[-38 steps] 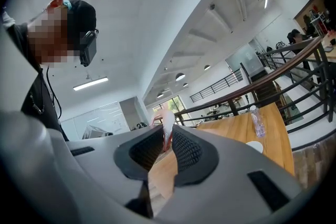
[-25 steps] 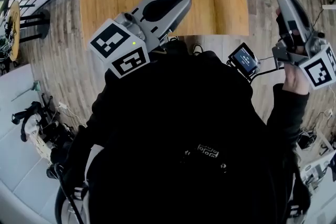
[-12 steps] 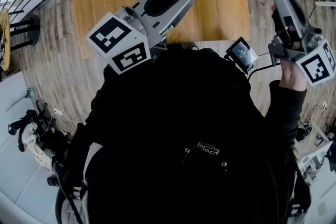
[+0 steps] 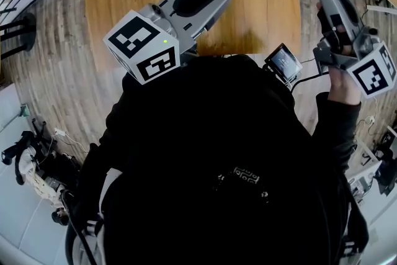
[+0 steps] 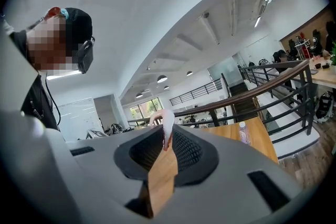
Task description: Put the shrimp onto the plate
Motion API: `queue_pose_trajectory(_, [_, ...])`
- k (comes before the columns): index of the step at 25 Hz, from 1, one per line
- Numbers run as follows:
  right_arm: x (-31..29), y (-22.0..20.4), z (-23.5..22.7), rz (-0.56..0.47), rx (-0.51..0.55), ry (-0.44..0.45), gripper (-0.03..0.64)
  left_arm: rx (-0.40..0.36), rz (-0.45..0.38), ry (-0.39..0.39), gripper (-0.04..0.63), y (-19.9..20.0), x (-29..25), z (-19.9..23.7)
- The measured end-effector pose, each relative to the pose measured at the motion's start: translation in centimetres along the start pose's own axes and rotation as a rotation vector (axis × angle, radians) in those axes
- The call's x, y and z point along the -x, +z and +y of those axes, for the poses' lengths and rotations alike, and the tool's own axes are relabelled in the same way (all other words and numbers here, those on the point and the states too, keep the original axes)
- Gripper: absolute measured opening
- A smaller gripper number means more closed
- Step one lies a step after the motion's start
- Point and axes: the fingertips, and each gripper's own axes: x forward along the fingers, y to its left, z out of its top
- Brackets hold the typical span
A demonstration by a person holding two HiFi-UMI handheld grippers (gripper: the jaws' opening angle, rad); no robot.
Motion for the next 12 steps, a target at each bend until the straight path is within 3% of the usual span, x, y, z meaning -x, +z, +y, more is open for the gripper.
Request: queue_pose_trajectory(12, [-4.0, -1.3, 1.3, 0.077, 0.005, -0.063, 0.063, 0.056, 0.007, -0.062, 0.003, -1.0, 1.8, 2.1])
